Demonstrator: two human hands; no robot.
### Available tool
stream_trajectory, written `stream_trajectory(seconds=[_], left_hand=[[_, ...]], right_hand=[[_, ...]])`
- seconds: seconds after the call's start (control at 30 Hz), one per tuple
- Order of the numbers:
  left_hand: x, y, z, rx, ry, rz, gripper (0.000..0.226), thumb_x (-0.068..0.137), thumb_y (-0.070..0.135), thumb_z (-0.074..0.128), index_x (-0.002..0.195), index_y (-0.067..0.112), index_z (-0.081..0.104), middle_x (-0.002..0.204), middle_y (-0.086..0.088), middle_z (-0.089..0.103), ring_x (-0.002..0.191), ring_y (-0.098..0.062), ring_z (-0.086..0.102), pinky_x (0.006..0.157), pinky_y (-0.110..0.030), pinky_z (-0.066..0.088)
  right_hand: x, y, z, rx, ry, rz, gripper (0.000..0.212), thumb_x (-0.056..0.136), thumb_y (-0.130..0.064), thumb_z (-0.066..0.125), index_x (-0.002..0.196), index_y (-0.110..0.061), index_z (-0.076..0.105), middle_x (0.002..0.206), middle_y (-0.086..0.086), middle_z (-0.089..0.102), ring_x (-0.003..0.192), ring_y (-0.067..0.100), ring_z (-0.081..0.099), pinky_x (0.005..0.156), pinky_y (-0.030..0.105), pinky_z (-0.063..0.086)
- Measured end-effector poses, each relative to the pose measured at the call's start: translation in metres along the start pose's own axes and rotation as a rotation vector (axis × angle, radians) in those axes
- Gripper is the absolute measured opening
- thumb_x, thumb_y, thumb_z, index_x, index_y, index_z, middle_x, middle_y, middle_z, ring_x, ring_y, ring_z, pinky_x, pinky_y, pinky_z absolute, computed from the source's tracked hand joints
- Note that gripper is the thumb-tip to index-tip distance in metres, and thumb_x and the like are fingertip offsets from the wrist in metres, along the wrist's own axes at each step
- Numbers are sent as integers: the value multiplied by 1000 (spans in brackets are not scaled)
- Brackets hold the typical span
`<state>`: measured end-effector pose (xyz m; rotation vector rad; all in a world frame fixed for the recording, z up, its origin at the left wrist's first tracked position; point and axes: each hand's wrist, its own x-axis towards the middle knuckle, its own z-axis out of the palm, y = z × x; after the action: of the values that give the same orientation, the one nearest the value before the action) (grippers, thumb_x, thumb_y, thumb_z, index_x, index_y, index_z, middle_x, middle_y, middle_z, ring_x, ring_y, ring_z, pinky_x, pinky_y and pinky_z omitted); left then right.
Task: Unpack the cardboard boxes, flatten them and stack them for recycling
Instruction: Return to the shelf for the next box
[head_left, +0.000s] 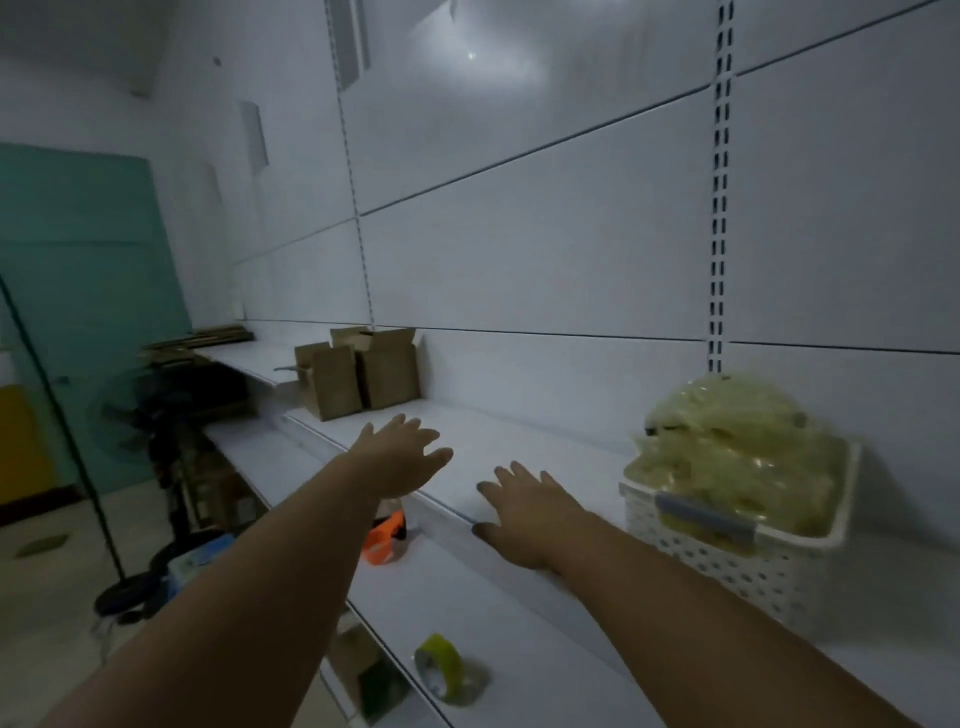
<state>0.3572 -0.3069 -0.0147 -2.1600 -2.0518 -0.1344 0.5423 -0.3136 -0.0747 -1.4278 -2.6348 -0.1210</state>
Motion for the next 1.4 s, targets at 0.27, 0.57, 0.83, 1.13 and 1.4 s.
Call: stream_trajectory(seconds=[0.27,0.57,0.83,1.13,1.4], left_hand=[[77,-91,21,138,-18,-5,63,91,63,22,146,31,22,158,-1,9,145,-20,-1,114,-52,-2],[139,-234,55,80,28,105,64,90,64,23,146,31,20,158,-2,8,145,-21,-3,113,-51,-1],[204,-336,79,67,92,191,63,90,64,22,145,33,21,158,-1,9,144,-20,-2,113,-51,-2],[281,-392,91,-13,97,217,59,93,56,28,145,28,25,155,-1,23,143,-18,15,113,-42,15],[334,-454,95,-101,434,301,33,90,29,52,123,24,53,125,1,58,111,-17,54,89,-30,47]], right_hand=[[126,-9,18,28,-51,55,61,96,-51,25,148,-23,11,158,10,2,145,26,-4,116,47,2],[247,-76,37,8,-67,94,61,96,-53,26,148,-26,11,159,7,3,145,23,-3,116,47,1],[341,-107,47,-23,-64,121,62,96,-53,25,149,-26,10,159,7,2,145,22,-3,116,44,1],[448,-95,42,16,43,57,63,96,-51,32,148,-22,13,158,9,7,145,24,0,116,42,9],[536,-105,26,7,287,2,76,91,-45,48,149,-23,5,158,8,-3,145,22,-4,117,38,8]])
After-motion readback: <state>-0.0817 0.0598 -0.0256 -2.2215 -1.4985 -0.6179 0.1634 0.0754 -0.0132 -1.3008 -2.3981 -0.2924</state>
